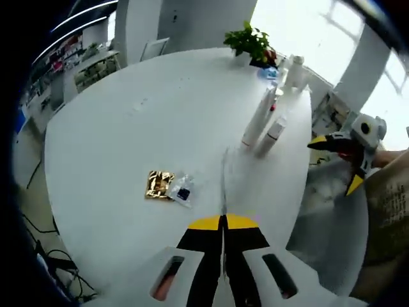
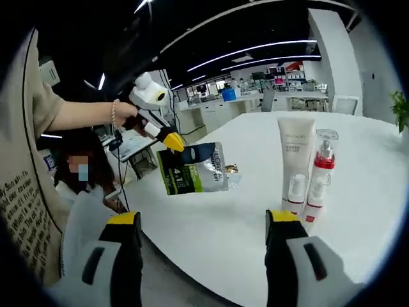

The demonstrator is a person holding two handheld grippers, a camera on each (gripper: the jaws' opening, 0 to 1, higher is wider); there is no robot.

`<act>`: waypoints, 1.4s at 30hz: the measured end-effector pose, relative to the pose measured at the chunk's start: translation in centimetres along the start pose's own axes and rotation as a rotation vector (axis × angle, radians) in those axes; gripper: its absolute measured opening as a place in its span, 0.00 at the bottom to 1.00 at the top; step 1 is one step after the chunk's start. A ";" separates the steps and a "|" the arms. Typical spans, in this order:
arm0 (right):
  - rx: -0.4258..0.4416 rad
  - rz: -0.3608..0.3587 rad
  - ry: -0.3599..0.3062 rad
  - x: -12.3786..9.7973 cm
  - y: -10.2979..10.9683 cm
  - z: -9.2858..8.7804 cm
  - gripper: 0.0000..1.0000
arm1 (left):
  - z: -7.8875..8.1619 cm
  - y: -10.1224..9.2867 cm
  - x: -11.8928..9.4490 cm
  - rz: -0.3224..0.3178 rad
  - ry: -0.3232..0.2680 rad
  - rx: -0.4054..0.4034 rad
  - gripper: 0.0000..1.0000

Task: Arrange the skincare products in the storage area until every visible bottle or jar stands upright without overlapping.

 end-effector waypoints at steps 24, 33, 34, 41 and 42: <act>0.738 0.074 -0.422 3.7 1.8 5.1 0.70 | 10.9 -13.3 -4.1 -0.242 -0.337 -0.125 0.00; 0.892 0.113 -0.617 2.4 1.2 8.4 0.13 | 12.5 -12.8 -5.3 -0.283 -0.522 -0.344 0.00; 0.891 0.120 -0.654 1.8 0.9 8.9 0.08 | 12.8 -12.2 -5.6 -0.272 -0.551 -0.374 0.00; 0.956 0.246 -0.716 -1.7 0.8 13.4 0.01 | 10.6 -12.2 -5.5 -0.246 -0.530 -0.366 0.00; 0.959 0.258 -0.713 -1.9 0.8 13.7 0.01 | 10.5 -12.2 -5.4 -0.241 -0.533 -0.371 0.00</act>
Point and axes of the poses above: the point that each gripper's makers call its tool centre point, and the gripper's own axes: x roughly forward along the fingers, y roughly to its left, z roughly out of its top, the point moved 1 cm from there along -x, roughly backward along the fingers, and after that the axes turned 15 degrees about -y, right-handed, at the moved point
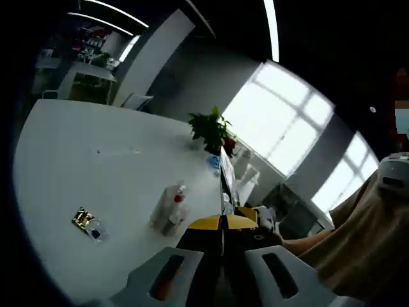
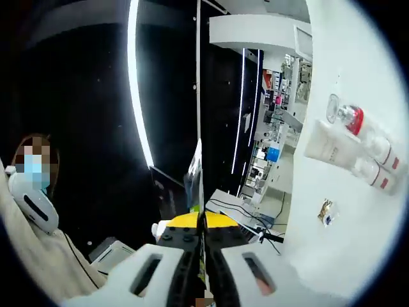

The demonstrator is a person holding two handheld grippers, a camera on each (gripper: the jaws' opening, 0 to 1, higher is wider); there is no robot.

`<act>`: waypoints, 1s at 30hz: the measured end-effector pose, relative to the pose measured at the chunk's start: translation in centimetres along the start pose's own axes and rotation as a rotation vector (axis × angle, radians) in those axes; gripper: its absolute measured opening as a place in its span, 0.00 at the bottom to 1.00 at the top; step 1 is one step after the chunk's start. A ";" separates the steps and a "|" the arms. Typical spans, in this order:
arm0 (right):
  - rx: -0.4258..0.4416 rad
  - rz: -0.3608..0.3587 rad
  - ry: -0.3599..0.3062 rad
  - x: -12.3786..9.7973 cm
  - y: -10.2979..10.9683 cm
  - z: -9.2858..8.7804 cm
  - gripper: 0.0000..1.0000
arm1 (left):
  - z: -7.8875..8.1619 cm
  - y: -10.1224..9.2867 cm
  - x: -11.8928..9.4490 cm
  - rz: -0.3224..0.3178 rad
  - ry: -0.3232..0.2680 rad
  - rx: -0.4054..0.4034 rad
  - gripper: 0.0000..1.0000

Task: Arrange the skincare products in the storage area until every visible bottle or jar stands upright without overlapping.

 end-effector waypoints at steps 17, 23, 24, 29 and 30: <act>0.113 0.097 0.067 2.9 6.5 0.2 0.00 | -1.7 -2.8 0.5 -0.128 -0.254 -0.146 0.20; 0.046 -0.012 0.121 2.5 3.9 -0.8 0.00 | -3.0 -3.6 0.8 -0.145 -0.278 -0.197 0.10; 0.046 -0.017 0.108 2.5 3.7 -0.7 0.01 | -3.4 -3.4 0.8 -0.132 -0.274 -0.207 0.10; -0.137 -0.084 0.160 1.6 1.3 -1.2 0.01 | -4.6 -3.4 0.5 -0.098 -0.336 -0.397 0.00; -0.161 -0.081 0.158 1.6 1.1 -1.1 0.02 | -4.8 -3.5 0.4 -0.100 -0.340 -0.420 0.00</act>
Point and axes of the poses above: the point that each gripper's makers call its tool centre point, and the gripper's own axes: x roughly forward along the fingers, y roughly to its left, z roughly out of its top, the point moved 1 cm from there along -x, roughly backward along the fingers, and after that the axes turned 15 degrees about -y, right-handed, at the moved point
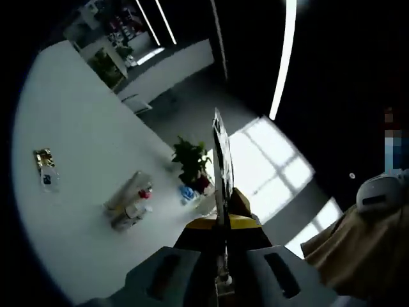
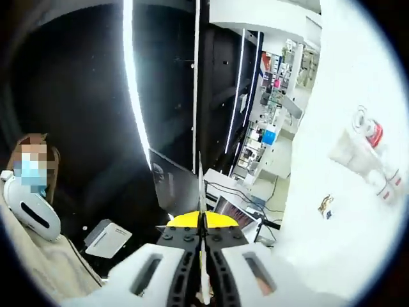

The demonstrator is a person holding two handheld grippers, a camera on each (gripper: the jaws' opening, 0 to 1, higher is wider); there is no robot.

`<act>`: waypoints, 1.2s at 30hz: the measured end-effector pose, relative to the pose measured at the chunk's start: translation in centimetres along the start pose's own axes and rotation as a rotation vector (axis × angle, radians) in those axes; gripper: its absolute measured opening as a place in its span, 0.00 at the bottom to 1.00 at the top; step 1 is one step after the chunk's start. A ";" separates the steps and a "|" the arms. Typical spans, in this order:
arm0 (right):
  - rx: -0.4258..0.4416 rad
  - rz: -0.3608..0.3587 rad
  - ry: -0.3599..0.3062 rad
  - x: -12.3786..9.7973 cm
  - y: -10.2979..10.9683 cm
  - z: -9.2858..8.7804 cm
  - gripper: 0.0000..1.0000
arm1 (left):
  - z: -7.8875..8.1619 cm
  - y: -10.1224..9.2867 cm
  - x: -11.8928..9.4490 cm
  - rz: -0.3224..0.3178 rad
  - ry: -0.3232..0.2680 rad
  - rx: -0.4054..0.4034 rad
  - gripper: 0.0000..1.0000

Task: Arrange the skincare products in the storage area until every visible bottle or jar stands upright without overlapping.

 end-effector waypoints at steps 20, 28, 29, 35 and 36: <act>0.028 -0.103 -0.017 -1.6 -2.2 -3.8 0.03 | -2.3 2.1 -0.9 0.100 -0.027 -0.085 0.00; 0.103 -0.175 -0.062 -2.2 -2.8 -4.7 0.02 | -2.8 3.5 -1.9 0.152 -0.083 -0.078 0.03; 0.097 -0.184 -0.059 -2.2 -3.0 -4.8 0.02 | -2.9 3.7 -2.2 0.164 -0.089 -0.081 0.03; 0.024 -0.232 0.014 -2.5 -4.0 -6.1 0.02 | -3.1 4.4 -3.8 0.233 -0.155 -0.138 0.00; 0.021 -0.233 0.015 -2.6 -4.1 -6.2 0.03 | -3.2 4.3 -3.9 0.230 -0.161 -0.154 0.00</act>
Point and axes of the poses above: the point that each gripper's makers call its tool centre point, and the gripper's own axes: x roughly forward along the fingers, y roughly to its left, z roughly out of its top, the point moved 1 cm from there along -x, roughly backward along the fingers, and after that the axes turned 15 degrees about -y, right-handed, at the moved point
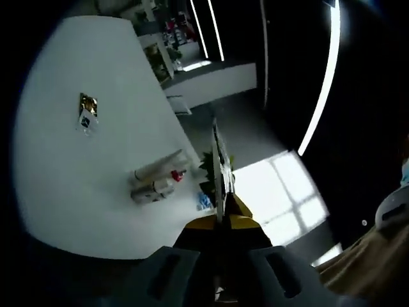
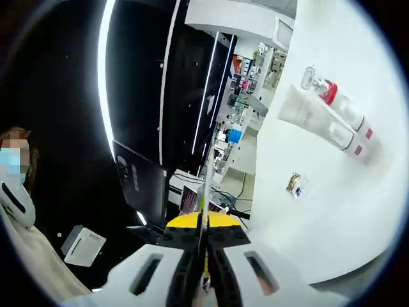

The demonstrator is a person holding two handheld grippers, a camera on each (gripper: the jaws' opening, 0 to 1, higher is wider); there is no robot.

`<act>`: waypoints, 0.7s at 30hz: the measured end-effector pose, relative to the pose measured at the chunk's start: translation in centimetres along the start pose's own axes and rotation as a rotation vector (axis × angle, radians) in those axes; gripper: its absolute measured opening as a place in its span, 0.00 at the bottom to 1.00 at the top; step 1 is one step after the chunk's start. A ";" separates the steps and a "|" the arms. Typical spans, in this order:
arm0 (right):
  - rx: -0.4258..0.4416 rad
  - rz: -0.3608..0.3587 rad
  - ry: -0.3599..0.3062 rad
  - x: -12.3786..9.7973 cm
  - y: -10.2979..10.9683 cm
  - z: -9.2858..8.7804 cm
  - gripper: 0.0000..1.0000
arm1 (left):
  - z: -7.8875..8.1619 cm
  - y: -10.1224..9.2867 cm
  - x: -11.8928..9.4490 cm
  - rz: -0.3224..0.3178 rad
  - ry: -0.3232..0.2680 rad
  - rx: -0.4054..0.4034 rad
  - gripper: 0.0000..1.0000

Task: Arrange the skincare products in the storage area until every visible bottle or jar stands upright without overlapping.

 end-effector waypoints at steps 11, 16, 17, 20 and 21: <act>-0.292 0.062 0.077 0.2 -0.4 0.1 0.10 | 0.3 0.1 0.4 -0.005 -0.006 -0.034 0.00; -0.388 0.087 0.123 -0.3 -0.5 0.5 0.29 | 0.4 0.7 0.8 0.003 0.008 -0.033 0.00; -0.395 0.098 0.134 -0.4 -0.4 0.5 0.33 | 0.4 0.9 0.9 0.006 0.010 -0.034 0.00; -0.432 0.110 0.155 -0.6 -0.5 0.5 0.43 | 0.4 1.2 1.3 0.013 0.016 -0.035 0.00; -0.444 0.110 0.163 -0.7 -0.5 0.4 0.46 | 0.4 1.4 1.4 0.018 0.015 -0.038 0.00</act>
Point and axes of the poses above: the point that each gripper's makers call its tool centre point, and the gripper's own axes: x roughly forward along the fingers, y roughly to its left, z roughly out of its top, the point moved 1 cm from there along -x, roughly backward along the fingers, and after that the axes turned 15 degrees about -y, right-handed, at the moved point
